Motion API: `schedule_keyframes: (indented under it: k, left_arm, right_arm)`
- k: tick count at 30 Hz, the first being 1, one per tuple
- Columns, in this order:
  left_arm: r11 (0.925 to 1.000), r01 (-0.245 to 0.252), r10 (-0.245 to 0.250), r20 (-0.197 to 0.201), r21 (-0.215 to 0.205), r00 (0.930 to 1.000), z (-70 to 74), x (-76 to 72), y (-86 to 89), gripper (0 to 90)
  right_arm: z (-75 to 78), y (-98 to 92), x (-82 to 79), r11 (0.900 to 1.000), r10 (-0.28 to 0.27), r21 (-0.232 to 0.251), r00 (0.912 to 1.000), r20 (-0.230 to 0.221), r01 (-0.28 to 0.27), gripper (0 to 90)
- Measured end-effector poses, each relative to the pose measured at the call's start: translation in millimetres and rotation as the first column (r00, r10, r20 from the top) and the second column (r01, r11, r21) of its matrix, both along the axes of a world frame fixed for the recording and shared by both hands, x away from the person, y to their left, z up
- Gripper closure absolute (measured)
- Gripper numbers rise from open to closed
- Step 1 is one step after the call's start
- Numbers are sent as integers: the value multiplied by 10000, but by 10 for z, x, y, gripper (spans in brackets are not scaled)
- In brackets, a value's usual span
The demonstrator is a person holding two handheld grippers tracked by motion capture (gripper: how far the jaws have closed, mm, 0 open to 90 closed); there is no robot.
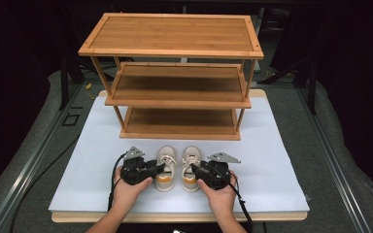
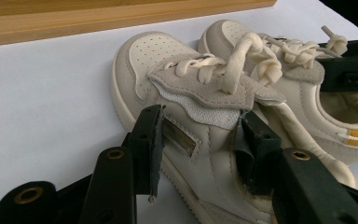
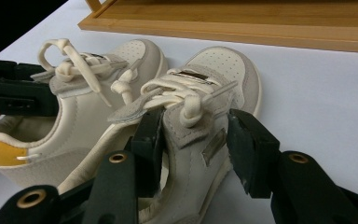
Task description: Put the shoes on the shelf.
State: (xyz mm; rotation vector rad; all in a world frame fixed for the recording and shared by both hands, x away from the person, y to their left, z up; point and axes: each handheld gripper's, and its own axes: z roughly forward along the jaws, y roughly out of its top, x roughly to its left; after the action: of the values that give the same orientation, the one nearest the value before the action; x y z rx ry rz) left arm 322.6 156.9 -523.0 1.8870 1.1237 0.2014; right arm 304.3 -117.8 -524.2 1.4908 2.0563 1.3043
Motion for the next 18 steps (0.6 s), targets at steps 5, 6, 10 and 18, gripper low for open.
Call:
schedule_keyframes:
  k: [5, 6, 10, 18]
  left_arm:
    - [9999, 60, -60, -13, -94, 10000, -8, 4, -44, 559]
    - [9999, 112, -112, -2, -96, 9999, -11, 3, -59, 559]
    - [9999, 129, -129, 48, 74, 9999, -5, -6, -90, 565]
    - [10000, 28, -28, 80, -23, 10000, -12, -1, -89, 563]
  right_arm:
    - [-12, 48, 5, 10000, 72, 41, 9999, 136, -72, 565]
    - [-13, 57, 5, 9999, 61, 83, 9999, 130, -62, 565]
    - [-13, 110, -24, 10000, -77, -51, 9999, 138, 78, 565]
    - [-14, 131, -39, 9999, -149, 43, 9998, 128, 149, 554]
